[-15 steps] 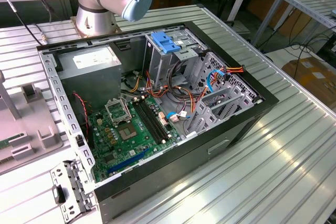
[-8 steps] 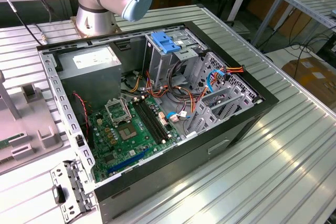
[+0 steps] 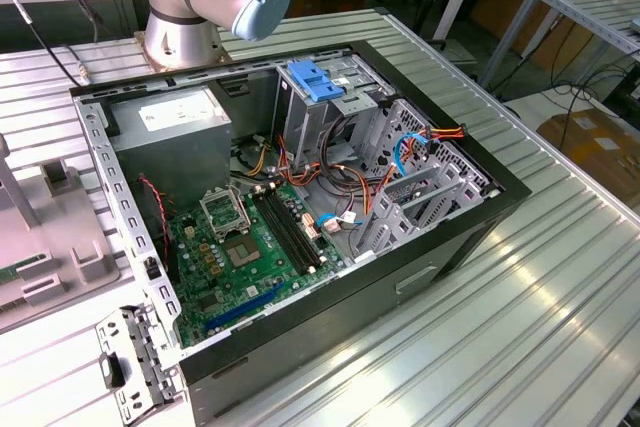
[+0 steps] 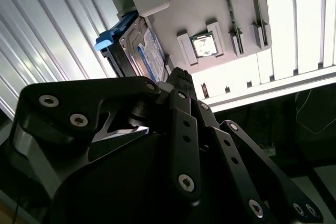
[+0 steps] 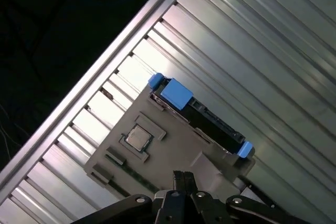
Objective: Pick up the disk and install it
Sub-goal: 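Pick up the disk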
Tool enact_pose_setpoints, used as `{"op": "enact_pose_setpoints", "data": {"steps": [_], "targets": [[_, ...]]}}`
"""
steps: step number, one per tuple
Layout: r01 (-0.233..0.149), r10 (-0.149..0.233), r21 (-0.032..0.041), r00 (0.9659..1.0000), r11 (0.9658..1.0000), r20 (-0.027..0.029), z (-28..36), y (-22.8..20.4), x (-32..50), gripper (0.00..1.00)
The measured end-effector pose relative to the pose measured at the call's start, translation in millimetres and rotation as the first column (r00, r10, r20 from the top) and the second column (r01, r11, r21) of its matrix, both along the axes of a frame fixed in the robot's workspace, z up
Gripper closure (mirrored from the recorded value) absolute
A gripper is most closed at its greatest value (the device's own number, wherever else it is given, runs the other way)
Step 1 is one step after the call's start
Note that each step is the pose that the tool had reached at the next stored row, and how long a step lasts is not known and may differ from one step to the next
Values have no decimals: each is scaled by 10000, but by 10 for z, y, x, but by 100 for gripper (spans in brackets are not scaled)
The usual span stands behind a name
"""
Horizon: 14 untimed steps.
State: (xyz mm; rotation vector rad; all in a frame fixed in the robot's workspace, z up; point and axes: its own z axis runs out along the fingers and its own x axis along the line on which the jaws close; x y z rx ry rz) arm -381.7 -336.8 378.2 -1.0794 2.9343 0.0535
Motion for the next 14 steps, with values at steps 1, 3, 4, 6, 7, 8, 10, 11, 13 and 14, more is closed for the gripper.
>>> {"op": "enact_pose_setpoints", "data": {"steps": [1, 3, 4, 6, 7, 8, 10, 11, 13, 14], "targets": [[-96, 96, 0, 10000, 10000, 0, 0, 0, 0, 89], [-222, 222, 0, 9998, 9998, 0, 0, 0, 0, 89], [-285, 285, 0, 9996, 9996, 0, 0, 0, 0, 89], [-418, 418, 0, 9991, 9991, 0, 0, 0, 0, 89], [-484, 484, 0, 9988, 9988, 0, 0, 0, 0, 89], [-554, 554, 0, 9985, 9985, 0, 0, 0, 0, 89], [-679, 679, 0, 9977, 9977, 0, 0, 0, 0, 89], [-733, 733, 0, 9973, 9973, 0, 0, 0, 0, 89], [-850, 850, 0, 9964, 9964, 0, 0, 0, 0, 89], [-929, 929, 0, 9957, 9957, 0, 0, 0, 0, 89]]}}
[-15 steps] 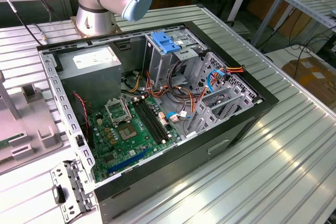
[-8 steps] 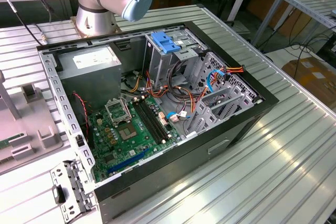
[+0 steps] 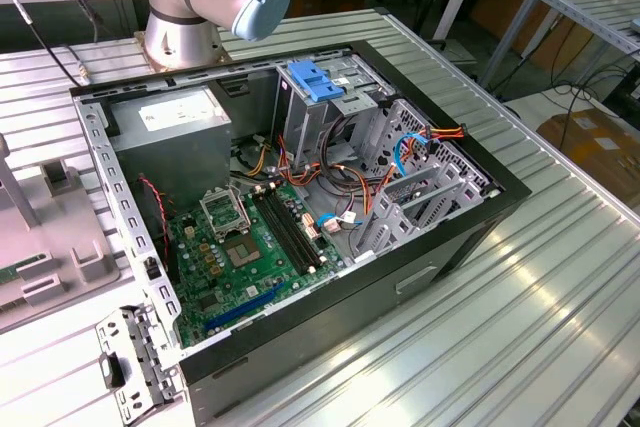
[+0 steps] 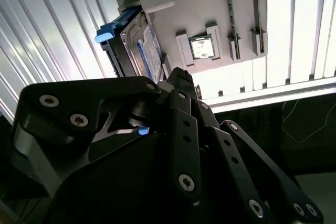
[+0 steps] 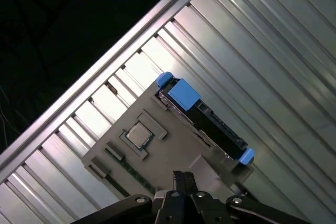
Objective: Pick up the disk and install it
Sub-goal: 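Pick up the disk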
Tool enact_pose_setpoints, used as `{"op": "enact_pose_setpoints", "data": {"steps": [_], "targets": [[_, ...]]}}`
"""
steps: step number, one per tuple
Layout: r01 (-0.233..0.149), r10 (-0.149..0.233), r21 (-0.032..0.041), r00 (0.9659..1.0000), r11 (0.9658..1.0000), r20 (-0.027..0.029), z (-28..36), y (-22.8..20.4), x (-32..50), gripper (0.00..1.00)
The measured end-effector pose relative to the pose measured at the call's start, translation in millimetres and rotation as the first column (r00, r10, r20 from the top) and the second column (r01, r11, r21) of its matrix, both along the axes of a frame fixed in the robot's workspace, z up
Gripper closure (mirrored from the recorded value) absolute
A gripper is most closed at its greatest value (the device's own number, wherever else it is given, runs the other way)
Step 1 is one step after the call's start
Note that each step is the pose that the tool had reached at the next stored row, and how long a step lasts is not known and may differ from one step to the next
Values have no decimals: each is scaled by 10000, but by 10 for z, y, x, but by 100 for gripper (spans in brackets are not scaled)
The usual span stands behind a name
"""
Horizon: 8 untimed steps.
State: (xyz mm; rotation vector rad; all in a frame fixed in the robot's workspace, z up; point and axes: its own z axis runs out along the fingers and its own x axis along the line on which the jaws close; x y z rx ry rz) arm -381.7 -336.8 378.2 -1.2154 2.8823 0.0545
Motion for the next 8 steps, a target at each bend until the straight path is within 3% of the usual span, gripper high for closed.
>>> {"op": "enact_pose_setpoints", "data": {"steps": [8], "targets": [[-562, 562, 0, 9984, 9984, 0, 0, 0, 0, 89]]}}
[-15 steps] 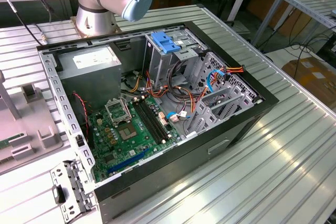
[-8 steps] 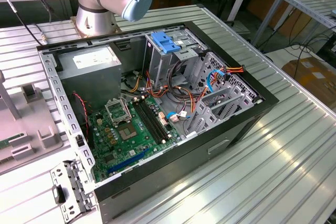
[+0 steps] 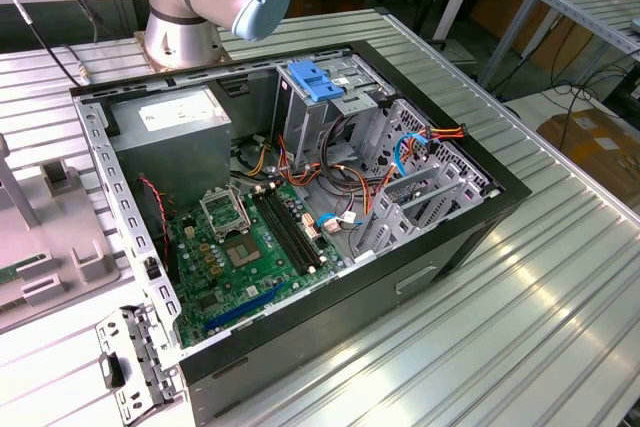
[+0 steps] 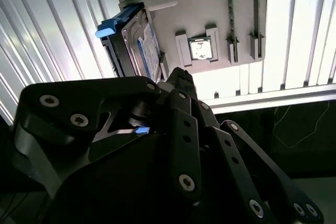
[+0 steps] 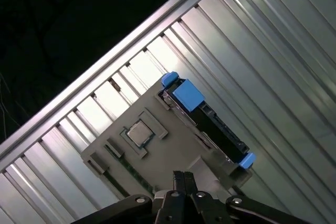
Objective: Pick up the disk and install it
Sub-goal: 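Pick up the disk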
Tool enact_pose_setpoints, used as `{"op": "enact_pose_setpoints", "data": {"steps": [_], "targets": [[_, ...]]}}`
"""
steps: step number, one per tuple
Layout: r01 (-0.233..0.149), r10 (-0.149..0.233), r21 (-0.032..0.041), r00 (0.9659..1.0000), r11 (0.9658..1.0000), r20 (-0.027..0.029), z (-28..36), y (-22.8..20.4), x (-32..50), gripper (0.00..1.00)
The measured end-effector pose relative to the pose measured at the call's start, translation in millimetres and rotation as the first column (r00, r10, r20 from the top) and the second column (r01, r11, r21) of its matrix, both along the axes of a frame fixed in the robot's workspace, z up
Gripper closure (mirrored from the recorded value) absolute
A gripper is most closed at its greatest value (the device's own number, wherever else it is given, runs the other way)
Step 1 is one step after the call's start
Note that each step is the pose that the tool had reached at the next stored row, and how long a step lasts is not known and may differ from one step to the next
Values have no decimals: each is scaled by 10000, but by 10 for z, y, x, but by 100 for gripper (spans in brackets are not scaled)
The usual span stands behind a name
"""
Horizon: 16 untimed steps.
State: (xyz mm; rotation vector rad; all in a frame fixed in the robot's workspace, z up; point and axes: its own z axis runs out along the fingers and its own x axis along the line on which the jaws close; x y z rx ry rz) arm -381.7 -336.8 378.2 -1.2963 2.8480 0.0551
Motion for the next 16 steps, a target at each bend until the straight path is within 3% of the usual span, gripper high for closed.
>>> {"op": "enact_pose_setpoints", "data": {"steps": [6, 16], "targets": [[-549, 549, 0, 9985, 9985, 0, 0, 0, 0, 89], [-1345, 1345, 0, 9909, 9909, 0, 0, 0, 0, 89]]}}
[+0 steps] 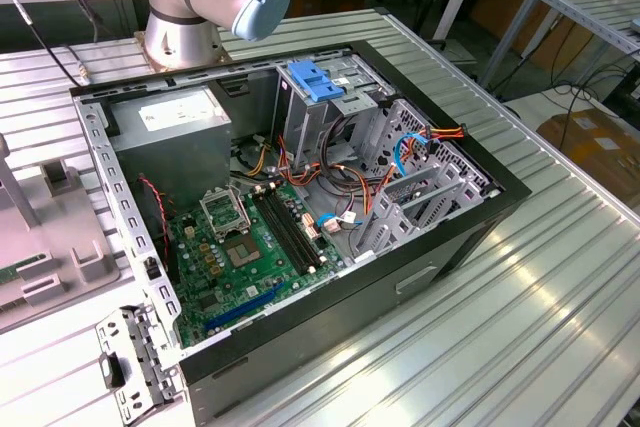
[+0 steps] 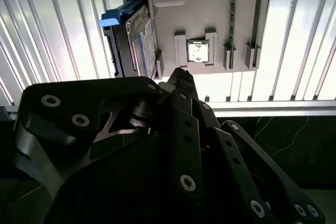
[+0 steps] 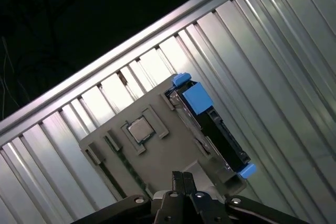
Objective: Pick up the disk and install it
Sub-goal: 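Pick up the disk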
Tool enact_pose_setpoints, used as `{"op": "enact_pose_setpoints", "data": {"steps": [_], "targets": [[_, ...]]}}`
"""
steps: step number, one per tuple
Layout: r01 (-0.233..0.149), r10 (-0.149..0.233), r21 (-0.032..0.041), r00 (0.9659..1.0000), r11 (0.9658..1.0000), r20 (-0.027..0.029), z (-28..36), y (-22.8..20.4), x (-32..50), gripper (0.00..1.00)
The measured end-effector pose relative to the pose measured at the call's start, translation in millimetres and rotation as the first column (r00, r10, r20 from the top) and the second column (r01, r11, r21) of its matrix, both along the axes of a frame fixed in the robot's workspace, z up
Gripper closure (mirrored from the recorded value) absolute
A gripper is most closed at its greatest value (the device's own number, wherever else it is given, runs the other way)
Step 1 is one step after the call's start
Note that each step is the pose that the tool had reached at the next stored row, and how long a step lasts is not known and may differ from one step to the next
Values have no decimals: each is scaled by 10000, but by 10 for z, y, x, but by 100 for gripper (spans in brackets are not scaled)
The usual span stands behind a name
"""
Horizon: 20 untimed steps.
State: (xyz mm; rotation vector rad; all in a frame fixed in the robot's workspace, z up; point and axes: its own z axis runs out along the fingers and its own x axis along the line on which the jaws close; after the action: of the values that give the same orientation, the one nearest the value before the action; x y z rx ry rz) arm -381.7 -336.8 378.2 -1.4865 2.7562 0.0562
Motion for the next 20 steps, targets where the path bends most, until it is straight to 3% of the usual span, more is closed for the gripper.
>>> {"op": "enact_pose_setpoints", "data": {"steps": [12, 20], "targets": [[-804, 804, 0, 9968, 9968, 0, 0, 0, 0, 89], [-1415, 1415, 0, 9899, 9899, 0, 0, 0, 0, 89]]}}
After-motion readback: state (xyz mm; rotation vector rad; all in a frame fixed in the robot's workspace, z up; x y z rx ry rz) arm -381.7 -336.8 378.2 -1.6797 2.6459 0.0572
